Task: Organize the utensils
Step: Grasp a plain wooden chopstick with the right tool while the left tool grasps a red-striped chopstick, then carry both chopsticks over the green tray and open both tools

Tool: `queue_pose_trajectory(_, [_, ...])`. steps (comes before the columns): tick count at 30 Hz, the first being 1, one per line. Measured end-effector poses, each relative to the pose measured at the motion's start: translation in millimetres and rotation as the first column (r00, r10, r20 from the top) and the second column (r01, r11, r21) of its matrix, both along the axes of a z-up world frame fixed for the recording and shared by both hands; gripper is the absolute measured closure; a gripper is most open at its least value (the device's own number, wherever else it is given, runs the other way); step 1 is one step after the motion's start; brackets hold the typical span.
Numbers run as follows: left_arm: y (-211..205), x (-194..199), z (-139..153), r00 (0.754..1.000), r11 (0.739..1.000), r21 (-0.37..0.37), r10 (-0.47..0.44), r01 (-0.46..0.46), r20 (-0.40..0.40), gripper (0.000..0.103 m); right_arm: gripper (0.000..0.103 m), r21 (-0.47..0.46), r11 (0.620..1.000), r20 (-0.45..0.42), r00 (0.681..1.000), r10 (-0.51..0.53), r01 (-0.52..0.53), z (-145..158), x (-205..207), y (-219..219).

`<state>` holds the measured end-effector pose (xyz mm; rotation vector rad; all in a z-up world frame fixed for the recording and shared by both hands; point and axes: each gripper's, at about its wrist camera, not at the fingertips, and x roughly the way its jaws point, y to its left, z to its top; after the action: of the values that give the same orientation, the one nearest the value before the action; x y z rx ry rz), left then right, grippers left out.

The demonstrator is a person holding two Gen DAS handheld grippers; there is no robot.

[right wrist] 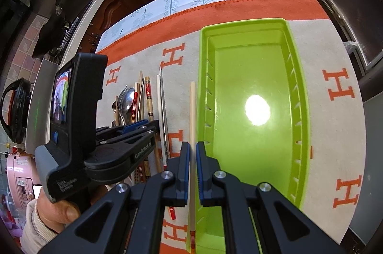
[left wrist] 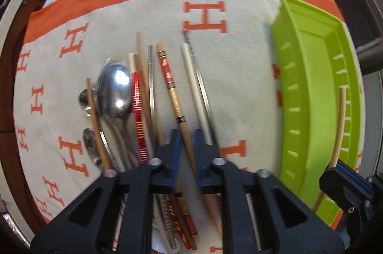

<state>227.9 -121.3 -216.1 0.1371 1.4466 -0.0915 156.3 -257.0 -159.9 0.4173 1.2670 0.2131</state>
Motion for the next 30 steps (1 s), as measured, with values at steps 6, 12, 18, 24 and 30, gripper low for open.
queue_pose_trajectory(6, [-6.4, -10.4, 7.6, 0.999, 0.996, -0.082, 0.026, -0.030, -0.044, 0.099, 0.098, 0.004, 1.000, 0.028, 0.999, -0.022, 0.022, 13.9, -4.2, -15.2])
queue_pose_trajectory(12, [-22.1, -24.4, 54.0, 0.999, 0.977, -0.210, 0.021, -0.026, -0.025, 0.099, 0.098, -0.033, 0.998, 0.047, 0.997, -0.054, 0.055, 21.5, 6.1, -38.6])
queue_pose_trajectory(18, [-63.4, -29.4, 98.4, 1.000, 0.946, -0.323, -0.001, 0.009, 0.025, 0.099, 0.098, -0.113, 0.990, 0.047, 0.996, -0.081, 0.086, 14.4, 30.2, -55.1])
queue_pose_trajectory(24, [-97.3, -17.7, 93.4, 0.999, 0.936, -0.350, -0.035, 0.041, 0.024, 0.099, 0.097, -0.146, 0.986, 0.022, 0.997, -0.073, 0.076, 2.9, 43.3, -62.5])
queue_pose_trajectory(30, [-98.4, -20.3, 66.5, 0.998, 0.948, -0.312, -0.052, 0.061, 0.036, 0.099, 0.095, -0.140, 0.987, -0.025, 0.997, -0.079, 0.075, -13.3, 40.6, -73.9])
